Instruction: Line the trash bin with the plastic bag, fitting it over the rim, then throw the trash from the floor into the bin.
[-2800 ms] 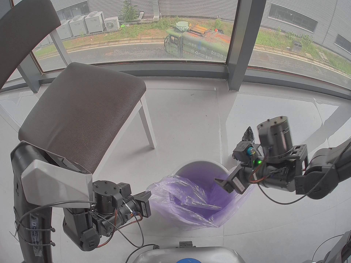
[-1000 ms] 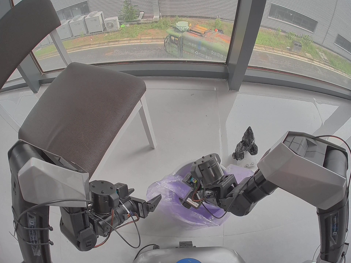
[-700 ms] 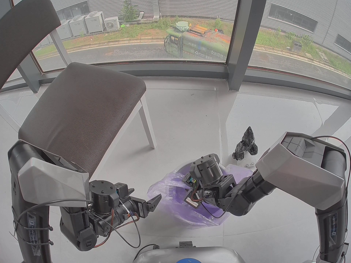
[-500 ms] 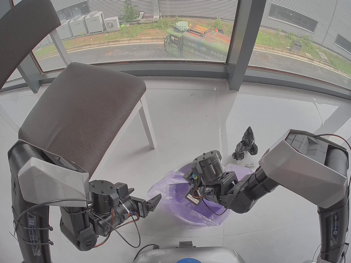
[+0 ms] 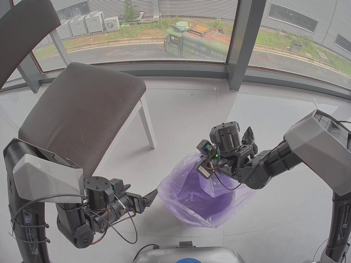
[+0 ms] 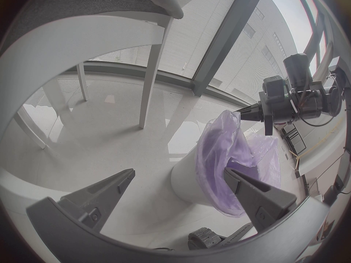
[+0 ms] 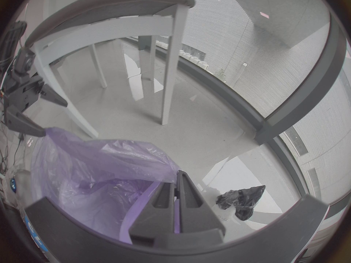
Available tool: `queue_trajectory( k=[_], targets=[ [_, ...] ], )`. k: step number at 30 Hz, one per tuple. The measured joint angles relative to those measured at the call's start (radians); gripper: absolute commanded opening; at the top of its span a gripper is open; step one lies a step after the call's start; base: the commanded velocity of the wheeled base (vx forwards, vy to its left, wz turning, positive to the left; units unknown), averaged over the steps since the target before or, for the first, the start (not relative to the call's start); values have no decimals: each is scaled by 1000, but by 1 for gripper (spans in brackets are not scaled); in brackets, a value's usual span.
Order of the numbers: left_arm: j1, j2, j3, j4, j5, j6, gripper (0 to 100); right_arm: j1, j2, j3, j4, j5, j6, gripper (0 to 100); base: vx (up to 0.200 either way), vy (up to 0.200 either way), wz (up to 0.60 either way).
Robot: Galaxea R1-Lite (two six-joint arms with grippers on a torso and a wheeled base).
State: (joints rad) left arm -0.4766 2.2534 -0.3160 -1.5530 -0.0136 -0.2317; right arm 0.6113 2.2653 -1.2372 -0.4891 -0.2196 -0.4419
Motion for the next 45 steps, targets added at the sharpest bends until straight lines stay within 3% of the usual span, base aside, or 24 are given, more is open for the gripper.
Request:
queue_trajectory(
  k=[18,19,29,36,42,45],
  targets=[
    [25,-22,-6,0,-5,-1,100,-23,12,-184,-68,-31,5,0,0,0,0],
    [25,-22,-6,0,-5,-1,100,-23,17,-190,-78,-35,5,100,0,0,0],
    [24,-21,-6,0,-4,-1,100,5,53,-165,-128,-46,7,100,0,0,0],
    [22,-18,-6,0,-4,-2,100,27,11,-67,-122,1,23,100,0,0,0],
    [16,-18,-14,0,-4,-3,100,36,-64,-39,-9,46,164,100,0,0,0],
    [14,-19,-18,0,-3,-3,100,35,-121,-4,91,71,184,100,0,0,0]
  ],
)
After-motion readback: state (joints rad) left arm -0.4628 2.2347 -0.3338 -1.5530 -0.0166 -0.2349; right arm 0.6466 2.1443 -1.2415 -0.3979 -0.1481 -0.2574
